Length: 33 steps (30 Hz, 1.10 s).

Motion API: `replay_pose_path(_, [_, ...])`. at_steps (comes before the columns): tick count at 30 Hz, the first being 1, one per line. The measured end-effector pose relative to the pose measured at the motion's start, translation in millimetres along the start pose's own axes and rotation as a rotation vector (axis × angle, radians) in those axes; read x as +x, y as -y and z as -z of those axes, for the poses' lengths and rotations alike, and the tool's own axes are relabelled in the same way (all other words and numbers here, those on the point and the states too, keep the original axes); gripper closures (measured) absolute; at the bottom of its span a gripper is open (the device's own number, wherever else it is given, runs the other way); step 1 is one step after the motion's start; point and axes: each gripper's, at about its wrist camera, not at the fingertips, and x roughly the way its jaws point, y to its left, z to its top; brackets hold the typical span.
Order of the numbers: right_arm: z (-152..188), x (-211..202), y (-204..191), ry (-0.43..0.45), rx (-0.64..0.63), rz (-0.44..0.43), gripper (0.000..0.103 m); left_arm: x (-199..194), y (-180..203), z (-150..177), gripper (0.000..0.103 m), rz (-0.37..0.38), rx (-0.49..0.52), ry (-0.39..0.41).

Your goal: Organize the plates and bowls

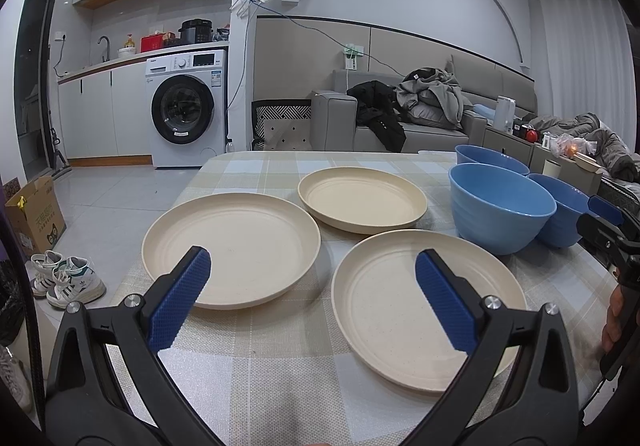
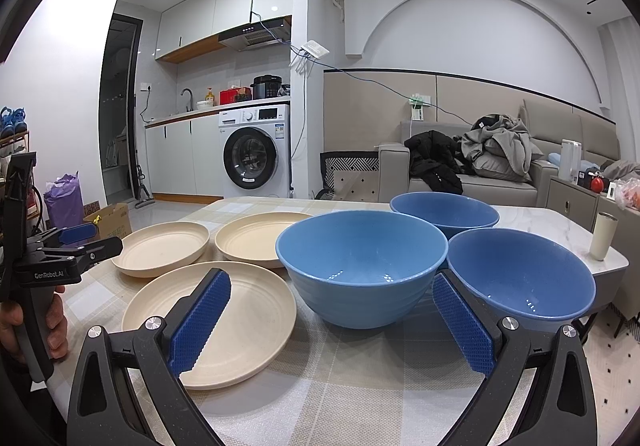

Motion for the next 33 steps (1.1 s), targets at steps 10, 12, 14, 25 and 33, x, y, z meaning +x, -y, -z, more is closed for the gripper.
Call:
replay_pose_path(10, [4,5,1,-0.024,0.025,0.009,0.000,3,-4,1,0.001,-0.020,-0.008,-0.005])
replay_pose_path(12, [5,8,0,-0.034,0.027,0.014,0.000,5,-5,2,0.001,-0.030,-0.014,-0.010])
replay_pose_path(14, [4,10,1,-0.043,0.027,0.027,0.000,5,-8,2,0.001,-0.040,-0.026,-0.014])
replay_pose_path(25, [-9,12,-14,-0.106,0.044,-0.012,0.000,-3,-21,-12,0.001,-0.042,-0.086,-0.034])
replay_pose_path(33, [-32,6,-33,-0.124,0.046,-0.095,0.000,-25,-35,-34,0.001,-0.068,-0.122,-0.051])
